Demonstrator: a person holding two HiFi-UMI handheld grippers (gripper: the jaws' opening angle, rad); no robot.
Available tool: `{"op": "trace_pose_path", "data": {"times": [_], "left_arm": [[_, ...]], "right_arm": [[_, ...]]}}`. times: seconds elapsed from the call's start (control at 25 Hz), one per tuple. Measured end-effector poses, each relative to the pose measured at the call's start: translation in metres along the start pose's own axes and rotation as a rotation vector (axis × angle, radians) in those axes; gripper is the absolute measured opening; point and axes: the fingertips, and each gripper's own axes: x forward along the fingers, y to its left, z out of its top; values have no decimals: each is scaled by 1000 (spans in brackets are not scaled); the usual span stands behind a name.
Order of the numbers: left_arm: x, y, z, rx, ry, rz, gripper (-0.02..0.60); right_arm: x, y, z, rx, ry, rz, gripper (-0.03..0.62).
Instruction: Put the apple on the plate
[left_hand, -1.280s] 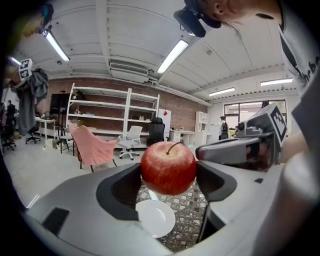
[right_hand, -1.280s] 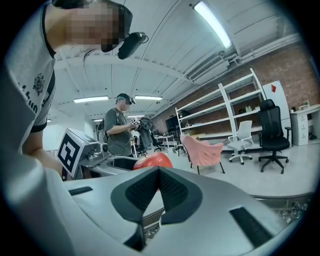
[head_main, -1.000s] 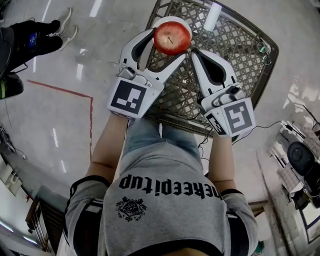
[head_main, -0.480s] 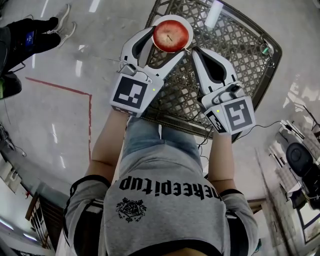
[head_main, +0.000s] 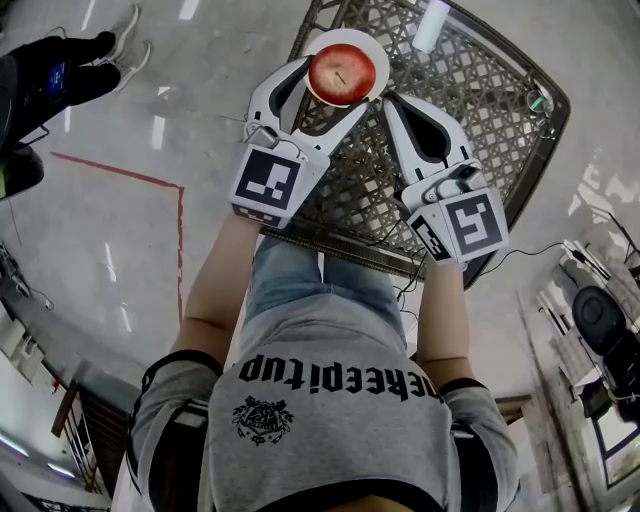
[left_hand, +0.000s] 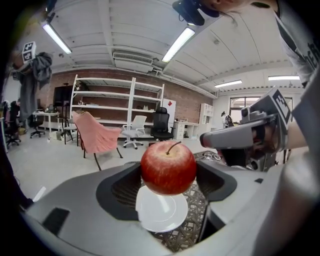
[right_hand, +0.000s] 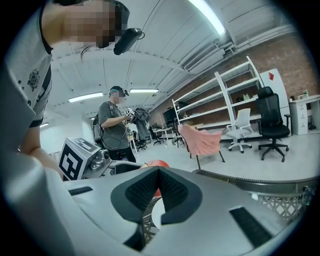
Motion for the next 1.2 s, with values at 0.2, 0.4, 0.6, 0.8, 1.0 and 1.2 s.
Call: {"op": "trace_pose_path", "data": {"times": [0.2,0.4,0.6,0.8,1.0,1.2], "left_arm": [[10,3,-17,-8,25,9,387],[20,5,-34,-19,49,12,387],[27,8,-45,-26,66,19,387],[36,9,-60,-36,91,21,387],[43,9,-74,-42,118,21,387],[47,9,-83,-46,133,25,387]], "right_arm": [[3,-5,-11,12,15,-1,5],[5,-10,-25,29,34,-2,5],[8,-12,-31,38,48,5,5],[10,-15,-39,46,56,8,5],[11,-16,-47,51,74,16,5],[10,-18,-50,62,76,15,5]]}}
